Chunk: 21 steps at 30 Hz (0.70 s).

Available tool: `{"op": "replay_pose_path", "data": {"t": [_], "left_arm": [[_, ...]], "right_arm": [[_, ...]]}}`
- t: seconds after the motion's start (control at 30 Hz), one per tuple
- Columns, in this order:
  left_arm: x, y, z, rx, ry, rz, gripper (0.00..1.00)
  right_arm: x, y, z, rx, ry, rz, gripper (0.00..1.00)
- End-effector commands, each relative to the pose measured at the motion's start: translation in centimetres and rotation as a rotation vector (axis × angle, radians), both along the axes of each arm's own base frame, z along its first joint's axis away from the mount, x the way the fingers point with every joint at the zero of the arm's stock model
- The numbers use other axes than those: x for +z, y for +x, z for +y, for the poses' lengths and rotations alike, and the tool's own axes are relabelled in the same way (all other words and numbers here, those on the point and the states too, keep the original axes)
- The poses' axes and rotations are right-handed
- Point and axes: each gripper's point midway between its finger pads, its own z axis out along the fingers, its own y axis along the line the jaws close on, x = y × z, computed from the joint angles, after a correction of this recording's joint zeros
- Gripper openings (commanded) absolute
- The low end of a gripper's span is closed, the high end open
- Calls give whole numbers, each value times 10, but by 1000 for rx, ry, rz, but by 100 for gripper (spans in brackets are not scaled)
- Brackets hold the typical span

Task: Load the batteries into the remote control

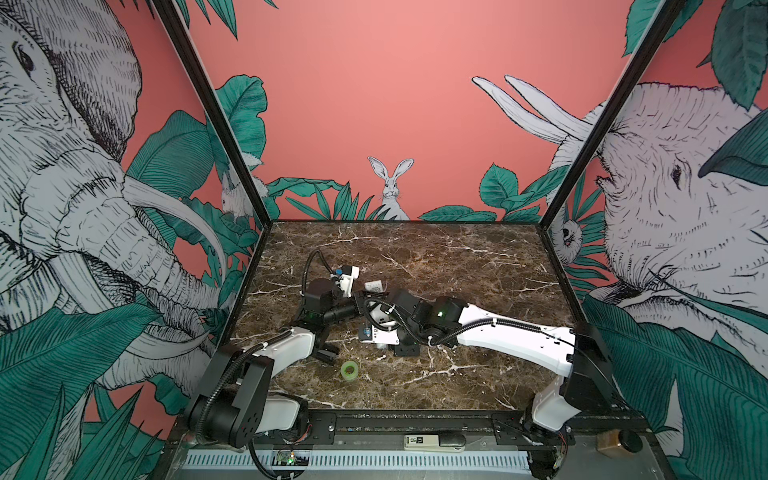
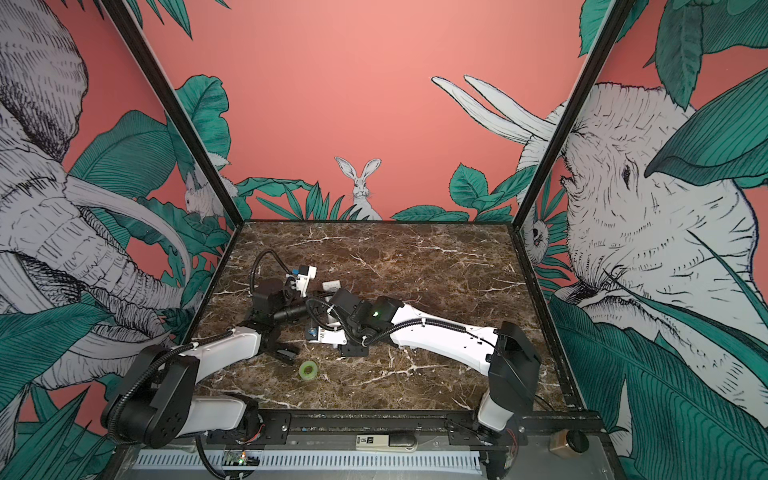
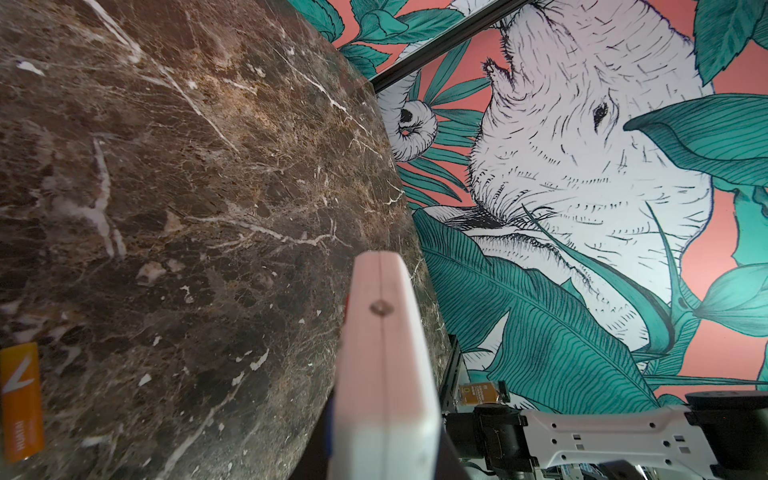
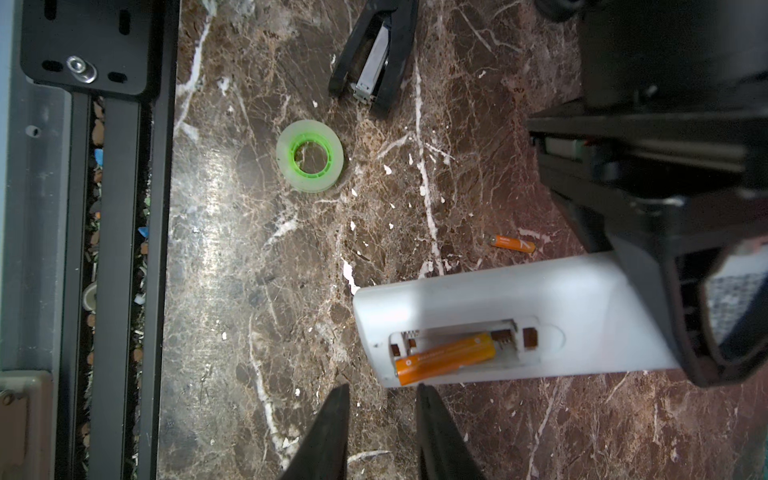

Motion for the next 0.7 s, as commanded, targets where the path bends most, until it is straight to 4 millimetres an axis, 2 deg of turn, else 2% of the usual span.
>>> {"op": "replay_pose_path", "data": {"t": [0.0,0.67], "left_arm": [[15,-1,-3,-17,-27,-35,0],[16,-1,-3,-12,-36,-32,0]], "right_arm": [[-6,4,2,9,-4,-25,29],[-21,13,-3,9,-64,-69,27]]}}
